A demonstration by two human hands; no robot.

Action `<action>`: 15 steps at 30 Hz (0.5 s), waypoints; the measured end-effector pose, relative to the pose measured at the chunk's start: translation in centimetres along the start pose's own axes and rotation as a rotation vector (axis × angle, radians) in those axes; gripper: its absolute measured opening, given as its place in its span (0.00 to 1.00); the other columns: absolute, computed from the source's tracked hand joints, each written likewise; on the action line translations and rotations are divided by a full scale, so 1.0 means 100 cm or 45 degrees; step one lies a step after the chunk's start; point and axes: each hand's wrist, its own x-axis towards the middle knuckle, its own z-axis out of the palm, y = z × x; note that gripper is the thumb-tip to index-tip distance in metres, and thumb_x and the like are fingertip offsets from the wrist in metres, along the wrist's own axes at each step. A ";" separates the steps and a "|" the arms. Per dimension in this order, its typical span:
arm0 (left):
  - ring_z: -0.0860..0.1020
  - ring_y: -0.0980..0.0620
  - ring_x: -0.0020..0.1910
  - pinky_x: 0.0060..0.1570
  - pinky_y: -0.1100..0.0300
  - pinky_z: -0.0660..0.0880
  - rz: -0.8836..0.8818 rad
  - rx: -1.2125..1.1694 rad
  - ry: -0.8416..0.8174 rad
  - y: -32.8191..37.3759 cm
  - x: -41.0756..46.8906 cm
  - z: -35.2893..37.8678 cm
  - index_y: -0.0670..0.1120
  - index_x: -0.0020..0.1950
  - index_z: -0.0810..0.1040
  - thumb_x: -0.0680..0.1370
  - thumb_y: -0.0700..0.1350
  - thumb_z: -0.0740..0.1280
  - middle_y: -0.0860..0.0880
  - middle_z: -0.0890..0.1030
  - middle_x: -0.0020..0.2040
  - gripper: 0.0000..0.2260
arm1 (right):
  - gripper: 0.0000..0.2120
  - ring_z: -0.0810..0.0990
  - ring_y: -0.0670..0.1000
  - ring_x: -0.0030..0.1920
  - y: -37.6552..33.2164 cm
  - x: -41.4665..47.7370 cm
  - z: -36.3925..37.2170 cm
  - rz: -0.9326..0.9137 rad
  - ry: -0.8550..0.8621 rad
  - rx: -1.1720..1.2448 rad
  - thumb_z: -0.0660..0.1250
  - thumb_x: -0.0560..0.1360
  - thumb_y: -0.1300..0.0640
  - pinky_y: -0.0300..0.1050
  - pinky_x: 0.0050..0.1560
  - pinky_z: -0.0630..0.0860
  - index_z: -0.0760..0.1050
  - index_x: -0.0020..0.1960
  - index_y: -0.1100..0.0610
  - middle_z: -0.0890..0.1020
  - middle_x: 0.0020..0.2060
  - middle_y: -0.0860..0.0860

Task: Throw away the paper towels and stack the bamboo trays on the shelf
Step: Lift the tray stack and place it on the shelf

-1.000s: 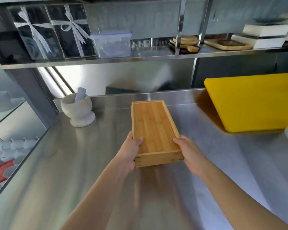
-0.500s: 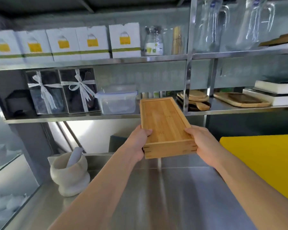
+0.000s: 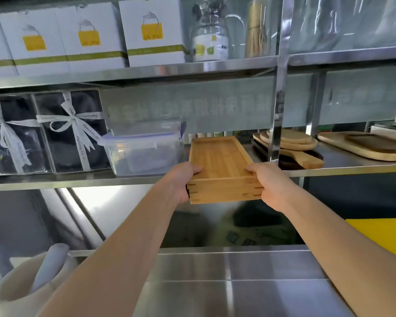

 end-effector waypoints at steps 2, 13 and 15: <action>0.76 0.45 0.40 0.43 0.47 0.74 -0.007 0.022 0.025 0.002 0.013 -0.001 0.43 0.59 0.70 0.80 0.42 0.61 0.43 0.77 0.43 0.08 | 0.08 0.74 0.56 0.50 0.003 0.016 0.005 0.000 0.026 -0.008 0.61 0.77 0.56 0.57 0.64 0.70 0.67 0.39 0.53 0.74 0.42 0.54; 0.80 0.45 0.50 0.45 0.51 0.78 0.205 -0.483 -0.178 -0.016 0.056 -0.034 0.42 0.62 0.73 0.78 0.52 0.62 0.42 0.79 0.55 0.17 | 0.05 0.76 0.56 0.47 -0.001 0.077 0.026 0.048 0.014 0.104 0.62 0.77 0.58 0.53 0.58 0.73 0.72 0.50 0.58 0.76 0.42 0.55; 0.78 0.46 0.58 0.60 0.51 0.74 0.341 -0.359 -0.263 -0.038 0.051 -0.040 0.42 0.63 0.73 0.77 0.47 0.64 0.42 0.79 0.58 0.16 | 0.05 0.76 0.55 0.44 -0.002 0.077 0.026 0.047 -0.011 0.147 0.62 0.77 0.58 0.51 0.51 0.74 0.73 0.51 0.58 0.76 0.41 0.55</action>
